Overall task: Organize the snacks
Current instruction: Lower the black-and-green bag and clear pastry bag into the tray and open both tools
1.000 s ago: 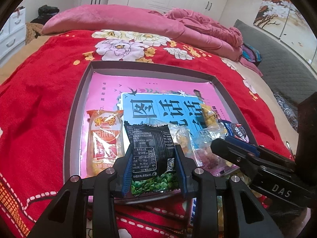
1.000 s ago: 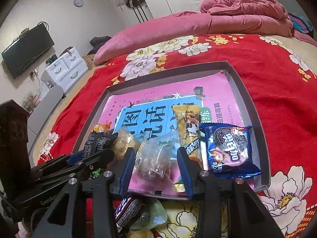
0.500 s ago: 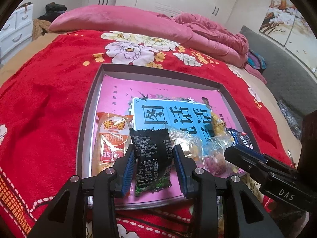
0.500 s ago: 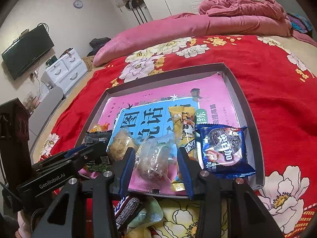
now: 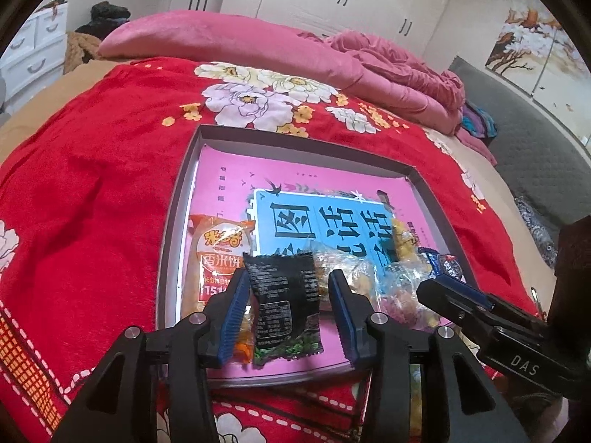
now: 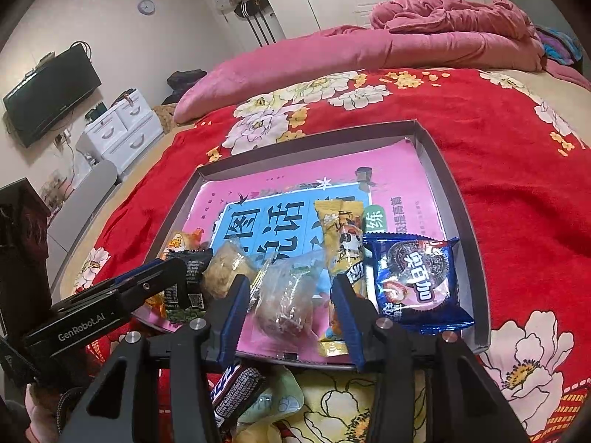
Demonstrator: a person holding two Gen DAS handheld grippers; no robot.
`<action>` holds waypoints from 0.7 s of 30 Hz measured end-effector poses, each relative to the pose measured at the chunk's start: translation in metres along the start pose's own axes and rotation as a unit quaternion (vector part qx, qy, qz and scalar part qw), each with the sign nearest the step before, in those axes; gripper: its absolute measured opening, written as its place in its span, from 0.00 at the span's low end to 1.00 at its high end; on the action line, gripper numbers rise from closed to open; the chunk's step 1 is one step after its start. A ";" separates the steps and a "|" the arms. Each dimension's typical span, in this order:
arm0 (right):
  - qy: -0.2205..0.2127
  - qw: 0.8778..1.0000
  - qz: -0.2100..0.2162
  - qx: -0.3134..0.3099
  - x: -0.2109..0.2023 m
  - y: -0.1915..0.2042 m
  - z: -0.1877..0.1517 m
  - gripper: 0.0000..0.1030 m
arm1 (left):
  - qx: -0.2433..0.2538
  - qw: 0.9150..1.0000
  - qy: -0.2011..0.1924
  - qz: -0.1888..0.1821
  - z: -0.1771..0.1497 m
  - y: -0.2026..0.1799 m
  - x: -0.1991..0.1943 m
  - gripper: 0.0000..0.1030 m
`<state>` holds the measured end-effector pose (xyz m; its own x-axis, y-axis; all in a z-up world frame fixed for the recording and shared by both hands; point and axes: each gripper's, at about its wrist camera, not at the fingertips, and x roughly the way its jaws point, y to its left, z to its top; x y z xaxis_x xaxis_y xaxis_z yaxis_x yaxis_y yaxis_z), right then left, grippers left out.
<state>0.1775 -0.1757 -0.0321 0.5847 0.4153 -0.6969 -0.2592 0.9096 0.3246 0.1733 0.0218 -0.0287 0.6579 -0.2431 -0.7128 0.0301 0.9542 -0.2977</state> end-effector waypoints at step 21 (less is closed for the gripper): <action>-0.015 1.000 0.004 -0.001 -0.009 -0.001 0.005 0.50 | 0.012 1.000 -0.021 -0.012 0.000 -0.008 -0.015 0.60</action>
<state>0.1762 -0.1805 -0.0230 0.6046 0.4230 -0.6750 -0.2659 0.9059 0.3295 0.1636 0.0182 -0.0156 0.6878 -0.2594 -0.6780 0.0647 0.9522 -0.2986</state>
